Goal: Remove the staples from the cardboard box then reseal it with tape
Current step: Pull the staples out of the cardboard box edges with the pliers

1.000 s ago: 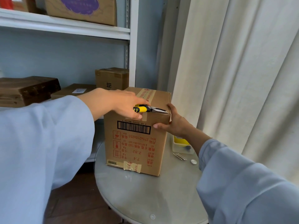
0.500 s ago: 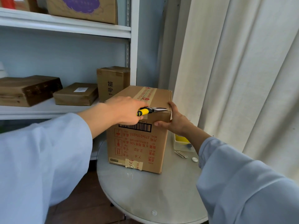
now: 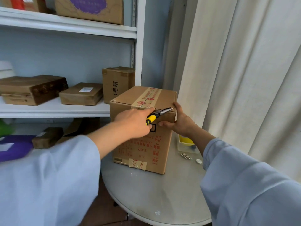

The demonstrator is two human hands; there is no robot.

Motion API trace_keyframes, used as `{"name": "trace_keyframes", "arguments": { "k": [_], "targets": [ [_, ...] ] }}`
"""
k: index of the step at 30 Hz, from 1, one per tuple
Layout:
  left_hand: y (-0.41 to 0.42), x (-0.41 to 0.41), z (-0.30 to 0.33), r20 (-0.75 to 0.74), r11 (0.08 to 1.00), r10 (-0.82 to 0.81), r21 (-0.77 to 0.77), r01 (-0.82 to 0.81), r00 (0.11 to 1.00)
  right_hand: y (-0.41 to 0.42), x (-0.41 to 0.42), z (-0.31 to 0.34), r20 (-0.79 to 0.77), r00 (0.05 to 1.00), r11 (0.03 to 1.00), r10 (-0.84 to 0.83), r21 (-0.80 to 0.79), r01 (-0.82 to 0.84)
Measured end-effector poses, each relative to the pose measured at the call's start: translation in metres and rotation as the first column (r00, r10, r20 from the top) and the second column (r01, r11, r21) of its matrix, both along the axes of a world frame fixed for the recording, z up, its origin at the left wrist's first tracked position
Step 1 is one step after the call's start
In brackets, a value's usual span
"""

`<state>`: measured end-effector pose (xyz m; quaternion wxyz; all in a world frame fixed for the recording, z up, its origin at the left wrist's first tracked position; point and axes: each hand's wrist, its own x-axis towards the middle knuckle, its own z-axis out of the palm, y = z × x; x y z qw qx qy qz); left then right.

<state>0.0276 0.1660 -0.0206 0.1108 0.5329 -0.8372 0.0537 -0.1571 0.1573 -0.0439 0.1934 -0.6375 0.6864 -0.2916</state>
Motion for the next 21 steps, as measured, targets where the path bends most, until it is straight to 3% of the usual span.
{"name": "trace_keyframes", "arguments": {
  "k": [4,7,14,21],
  "targets": [
    [-0.016,0.006,0.04,0.225,1.0,-0.015,-0.02,0.02,0.974,-0.001,0.0,-0.001,-0.003,1.0,1.0,0.0,0.005,0.0],
    [-0.027,0.002,0.052,0.312,0.996,-0.092,0.008,0.094,0.946,-0.002,0.001,-0.001,-0.001,1.0,1.0,-0.002,0.008,0.002],
    [-0.037,0.009,0.042,0.257,0.987,-0.162,0.034,0.158,0.953,-0.003,-0.001,-0.002,0.002,1.0,1.0,0.0,0.004,0.0],
    [-0.001,-0.004,0.01,0.164,0.99,0.008,-0.14,0.015,0.986,-0.004,-0.002,-0.003,-0.014,1.0,1.0,-0.014,-0.007,0.014]
  ]
}}
